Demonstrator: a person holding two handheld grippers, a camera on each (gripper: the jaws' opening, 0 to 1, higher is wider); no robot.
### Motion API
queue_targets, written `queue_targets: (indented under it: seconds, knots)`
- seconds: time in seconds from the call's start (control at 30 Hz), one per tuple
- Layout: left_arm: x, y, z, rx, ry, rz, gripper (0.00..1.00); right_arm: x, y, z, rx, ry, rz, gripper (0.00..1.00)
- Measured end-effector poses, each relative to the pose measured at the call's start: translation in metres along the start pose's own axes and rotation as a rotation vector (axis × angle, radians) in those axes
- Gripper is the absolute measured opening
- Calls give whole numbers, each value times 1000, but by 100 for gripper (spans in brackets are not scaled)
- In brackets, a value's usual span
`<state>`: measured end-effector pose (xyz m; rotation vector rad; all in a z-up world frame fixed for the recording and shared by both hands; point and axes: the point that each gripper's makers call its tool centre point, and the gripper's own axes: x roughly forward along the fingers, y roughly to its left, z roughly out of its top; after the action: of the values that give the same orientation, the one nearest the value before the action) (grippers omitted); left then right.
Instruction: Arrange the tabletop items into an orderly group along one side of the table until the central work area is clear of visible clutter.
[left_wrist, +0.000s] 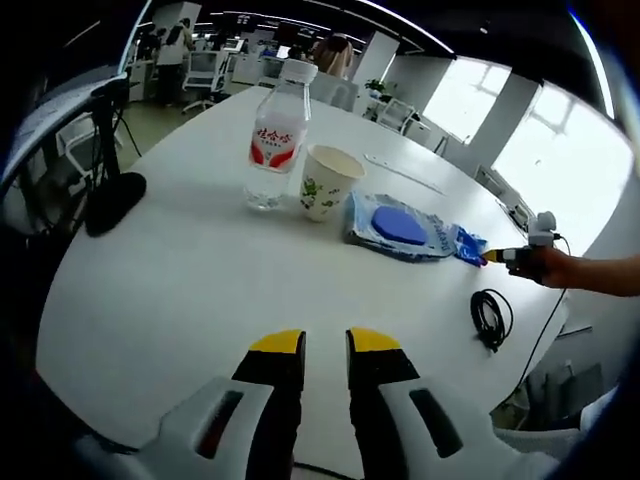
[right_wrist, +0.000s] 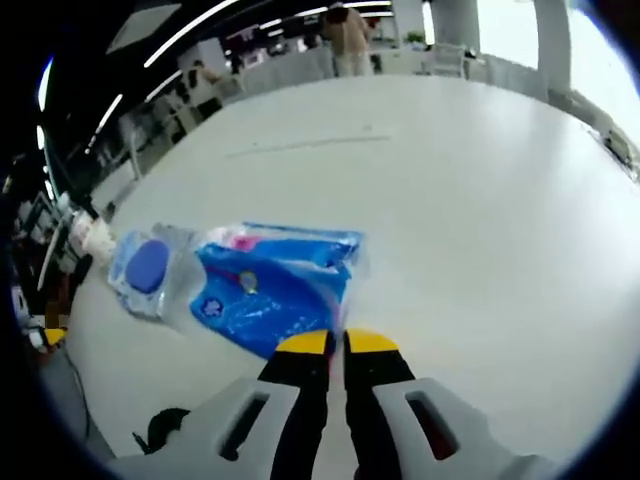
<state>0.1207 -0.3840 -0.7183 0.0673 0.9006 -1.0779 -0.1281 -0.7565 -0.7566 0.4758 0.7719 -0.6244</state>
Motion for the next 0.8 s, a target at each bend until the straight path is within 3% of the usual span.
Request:
queue_targets:
  seconds: [0.33,0.8]
  knots:
    - [2,-1,4,1,-3,-2,13,-4,-10,-2,-40,-3,29,0]
    - [3,-10,7,31,-1,-18,15,2,2,4,-57,-12,52,0]
